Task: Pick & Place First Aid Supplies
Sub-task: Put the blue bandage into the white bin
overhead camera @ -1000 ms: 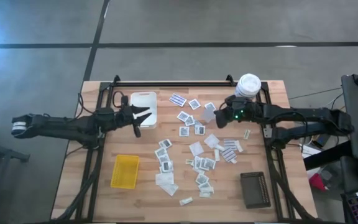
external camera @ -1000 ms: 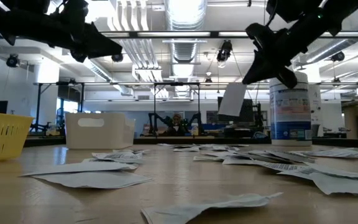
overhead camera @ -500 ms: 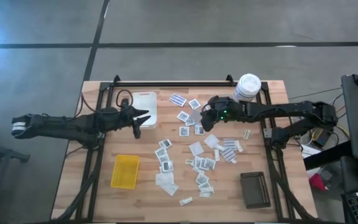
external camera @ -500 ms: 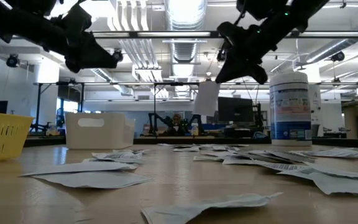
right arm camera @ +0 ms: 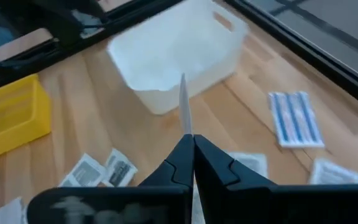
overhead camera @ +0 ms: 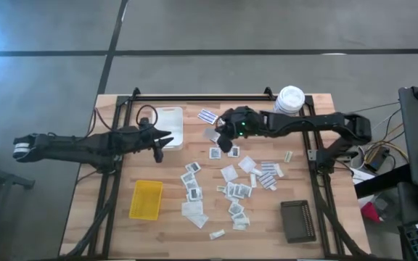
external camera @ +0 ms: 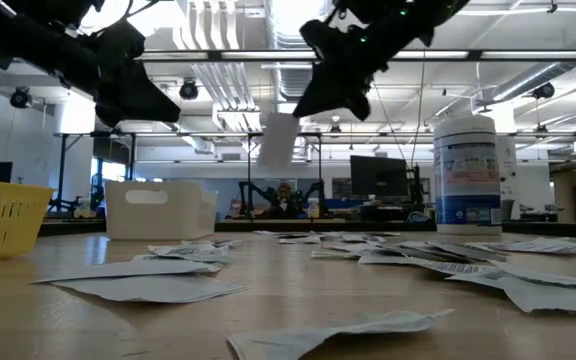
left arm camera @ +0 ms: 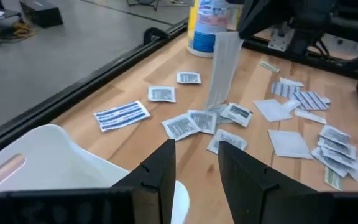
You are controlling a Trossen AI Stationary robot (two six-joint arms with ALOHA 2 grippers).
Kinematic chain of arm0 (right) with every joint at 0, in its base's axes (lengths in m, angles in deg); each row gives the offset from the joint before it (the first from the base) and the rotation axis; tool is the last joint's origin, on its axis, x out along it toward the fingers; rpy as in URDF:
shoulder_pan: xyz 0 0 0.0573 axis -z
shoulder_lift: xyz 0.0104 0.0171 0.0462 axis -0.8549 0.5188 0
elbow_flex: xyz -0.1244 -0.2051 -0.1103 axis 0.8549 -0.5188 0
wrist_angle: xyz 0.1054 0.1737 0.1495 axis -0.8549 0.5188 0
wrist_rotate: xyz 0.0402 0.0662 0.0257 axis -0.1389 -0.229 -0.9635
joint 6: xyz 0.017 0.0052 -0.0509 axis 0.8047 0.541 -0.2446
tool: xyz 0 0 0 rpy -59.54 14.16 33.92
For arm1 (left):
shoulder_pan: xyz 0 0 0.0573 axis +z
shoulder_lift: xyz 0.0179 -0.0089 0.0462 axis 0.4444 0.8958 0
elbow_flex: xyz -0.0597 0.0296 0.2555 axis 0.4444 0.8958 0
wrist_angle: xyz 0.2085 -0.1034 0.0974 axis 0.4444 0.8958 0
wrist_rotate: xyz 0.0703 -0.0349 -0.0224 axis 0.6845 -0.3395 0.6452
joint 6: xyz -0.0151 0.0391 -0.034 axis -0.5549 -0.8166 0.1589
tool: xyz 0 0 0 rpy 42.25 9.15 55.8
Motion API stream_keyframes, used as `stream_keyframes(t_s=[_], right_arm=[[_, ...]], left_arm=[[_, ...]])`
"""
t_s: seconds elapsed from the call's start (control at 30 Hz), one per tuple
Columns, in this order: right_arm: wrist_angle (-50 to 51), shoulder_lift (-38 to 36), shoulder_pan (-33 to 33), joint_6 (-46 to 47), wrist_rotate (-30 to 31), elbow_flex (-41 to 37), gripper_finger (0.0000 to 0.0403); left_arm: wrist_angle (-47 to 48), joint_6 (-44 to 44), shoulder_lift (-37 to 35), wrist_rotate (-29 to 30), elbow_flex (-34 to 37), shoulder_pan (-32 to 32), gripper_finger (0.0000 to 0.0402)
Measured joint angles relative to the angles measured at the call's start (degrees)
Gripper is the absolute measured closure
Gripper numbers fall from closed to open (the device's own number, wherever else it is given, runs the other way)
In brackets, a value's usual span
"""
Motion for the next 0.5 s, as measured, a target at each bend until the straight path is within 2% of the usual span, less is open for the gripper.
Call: stream_keyframes(t_s=[0.13,0.33,0.5], right_arm=[[0.0,4.4,0.0,-3.5,-2.2,4.8,0.0395],[0.1,9.7,0.1,-6.9,-7.3,11.1,0.0395],[0.5,11.3,0.0,-8.5,-9.4,14.2,0.0395]], left_arm=[[0.5,-1.3,0.1,-2.4,0.0,0.0,0.0284],[-0.7,-9.0,0.1,-2.8,0.1,0.0,0.0284],[-1.3,-13.8,0.1,-8.0,0.1,0.0,0.0284]])
